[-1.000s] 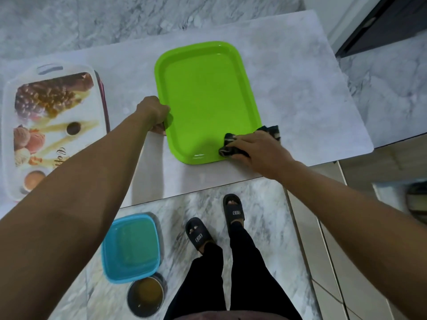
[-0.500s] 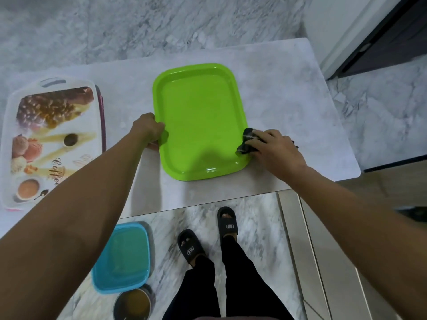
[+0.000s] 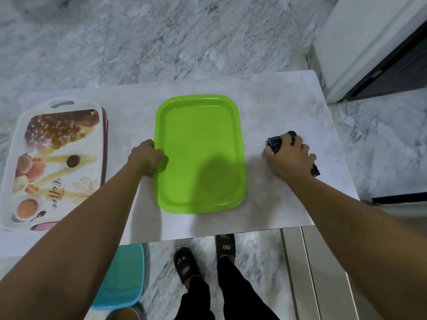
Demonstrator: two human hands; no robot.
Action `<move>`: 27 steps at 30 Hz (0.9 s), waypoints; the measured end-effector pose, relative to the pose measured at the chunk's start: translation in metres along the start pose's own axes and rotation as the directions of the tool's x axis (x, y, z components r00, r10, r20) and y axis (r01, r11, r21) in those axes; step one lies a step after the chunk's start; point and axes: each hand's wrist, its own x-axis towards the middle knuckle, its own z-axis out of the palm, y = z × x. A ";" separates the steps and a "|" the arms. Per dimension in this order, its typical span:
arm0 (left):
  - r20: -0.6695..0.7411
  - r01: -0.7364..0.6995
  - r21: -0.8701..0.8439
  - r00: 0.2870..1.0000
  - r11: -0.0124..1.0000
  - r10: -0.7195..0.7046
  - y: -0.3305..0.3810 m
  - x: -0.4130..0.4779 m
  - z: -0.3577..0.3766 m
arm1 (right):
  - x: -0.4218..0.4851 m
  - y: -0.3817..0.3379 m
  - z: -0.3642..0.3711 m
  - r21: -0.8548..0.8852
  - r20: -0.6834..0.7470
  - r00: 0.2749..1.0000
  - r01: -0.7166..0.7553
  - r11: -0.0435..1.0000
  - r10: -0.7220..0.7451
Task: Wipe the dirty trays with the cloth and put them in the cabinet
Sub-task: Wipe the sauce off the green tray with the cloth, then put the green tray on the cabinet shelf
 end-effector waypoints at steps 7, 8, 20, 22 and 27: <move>0.001 0.038 0.019 0.999 0.999 -0.038 0.011 -0.008 -0.003 | -0.008 -0.064 -0.002 0.154 0.009 0.971 0.233 0.960 -0.237; -0.007 0.039 0.029 0.999 0.999 -0.039 0.012 -0.010 -0.003 | -0.007 -0.074 0.001 0.207 0.066 0.975 0.192 0.959 -0.210; -0.018 -0.039 -0.193 0.999 0.980 0.036 0.013 -0.021 -0.026 | -0.023 -0.098 0.005 0.381 0.196 0.977 -0.149 0.912 0.078; -0.025 -0.080 -0.223 0.997 0.971 0.076 0.018 -0.029 -0.036 | -0.032 -0.093 -0.007 0.419 0.178 0.981 -0.151 0.895 0.082; 0.006 -0.266 -0.262 0.961 0.928 0.277 0.048 -0.068 -0.067 | -0.080 -0.063 -0.053 0.544 0.032 0.985 -0.158 0.824 0.167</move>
